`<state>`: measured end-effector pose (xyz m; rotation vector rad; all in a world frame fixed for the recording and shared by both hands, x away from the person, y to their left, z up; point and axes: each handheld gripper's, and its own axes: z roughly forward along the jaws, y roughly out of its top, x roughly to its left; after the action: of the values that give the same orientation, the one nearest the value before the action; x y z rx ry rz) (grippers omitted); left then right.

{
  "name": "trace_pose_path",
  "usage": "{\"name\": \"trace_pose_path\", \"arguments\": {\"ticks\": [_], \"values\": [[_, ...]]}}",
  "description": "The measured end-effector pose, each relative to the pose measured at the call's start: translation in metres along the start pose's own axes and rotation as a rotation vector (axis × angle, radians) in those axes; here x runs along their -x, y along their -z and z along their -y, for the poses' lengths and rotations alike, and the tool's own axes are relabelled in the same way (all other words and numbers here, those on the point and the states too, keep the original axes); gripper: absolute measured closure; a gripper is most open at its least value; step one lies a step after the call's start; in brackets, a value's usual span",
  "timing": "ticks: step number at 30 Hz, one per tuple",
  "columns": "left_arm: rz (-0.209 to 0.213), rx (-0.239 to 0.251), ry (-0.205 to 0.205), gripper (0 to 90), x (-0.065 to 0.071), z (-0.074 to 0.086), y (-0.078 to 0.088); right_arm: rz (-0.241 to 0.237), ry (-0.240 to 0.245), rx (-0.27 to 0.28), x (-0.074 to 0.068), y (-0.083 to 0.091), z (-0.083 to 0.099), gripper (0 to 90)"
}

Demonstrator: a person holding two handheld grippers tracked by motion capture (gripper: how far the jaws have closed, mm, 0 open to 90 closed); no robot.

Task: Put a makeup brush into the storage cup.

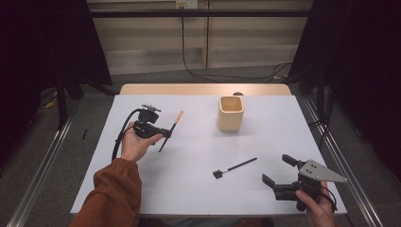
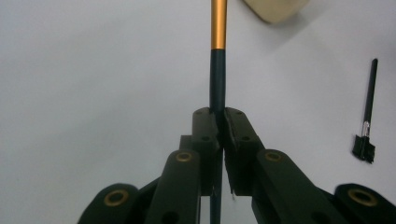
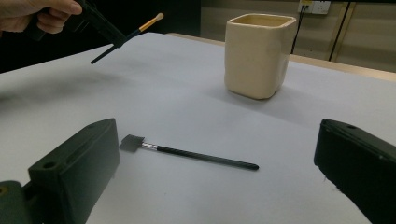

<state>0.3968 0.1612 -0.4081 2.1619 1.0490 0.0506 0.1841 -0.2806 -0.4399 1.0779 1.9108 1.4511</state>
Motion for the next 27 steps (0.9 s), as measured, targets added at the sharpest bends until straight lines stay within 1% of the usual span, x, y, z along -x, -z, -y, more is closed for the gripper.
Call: {"name": "trace_pose_path", "arguments": {"ticks": [3, 5, 10, 12, 15, 16, 18, 22, 24, 27], "values": [[0.017, 0.051, 0.01, 83.9, -0.002, 0.002, 0.004, 0.001, -0.001, -0.003, 0.0, 0.0, 0.0, 0.0], [-0.001, 0.079, 0.001, 83.9, -0.001, 0.003, 0.007, 0.002, -0.002, -0.003, 0.0, 0.0, 0.0, 0.0], [0.007, 0.159, -0.028, 83.9, -0.001, 0.006, 0.013, 0.001, -0.001, -0.002, 0.0, 0.0, 0.0, 0.0], [0.025, 0.178, -0.025, 83.8, -0.001, 0.007, 0.015, 0.001, 0.0, -0.002, 0.0, 0.0, 0.0, 0.0], [0.033, 0.217, -0.022, 83.8, 0.0, 0.01, 0.017, 0.002, -0.004, 0.001, 0.0, 0.0, 0.0, 0.0], [0.028, 0.229, -0.031, 83.8, 0.001, 0.012, 0.018, 0.003, 0.001, 0.003, 0.0, 0.0, 0.0, 0.0], [0.036, 0.265, -0.033, 83.8, 0.002, 0.014, 0.019, 0.004, -0.001, 0.002, 0.0, 0.0, 0.0, 0.0], [0.036, 0.323, -0.052, 83.8, 0.004, 0.017, 0.022, 0.002, 0.0, 0.004, 0.0, 0.0, 0.0, 0.0], [0.038, 0.347, -0.048, 83.8, 0.005, 0.018, 0.024, 0.002, 0.002, 0.003, 0.0, 0.0, 0.0, 0.0], [0.034, 0.386, -0.059, 83.8, 0.006, 0.019, 0.027, 0.003, 0.0, 0.004, 0.0, 0.0, 0.0, 0.0]]}}
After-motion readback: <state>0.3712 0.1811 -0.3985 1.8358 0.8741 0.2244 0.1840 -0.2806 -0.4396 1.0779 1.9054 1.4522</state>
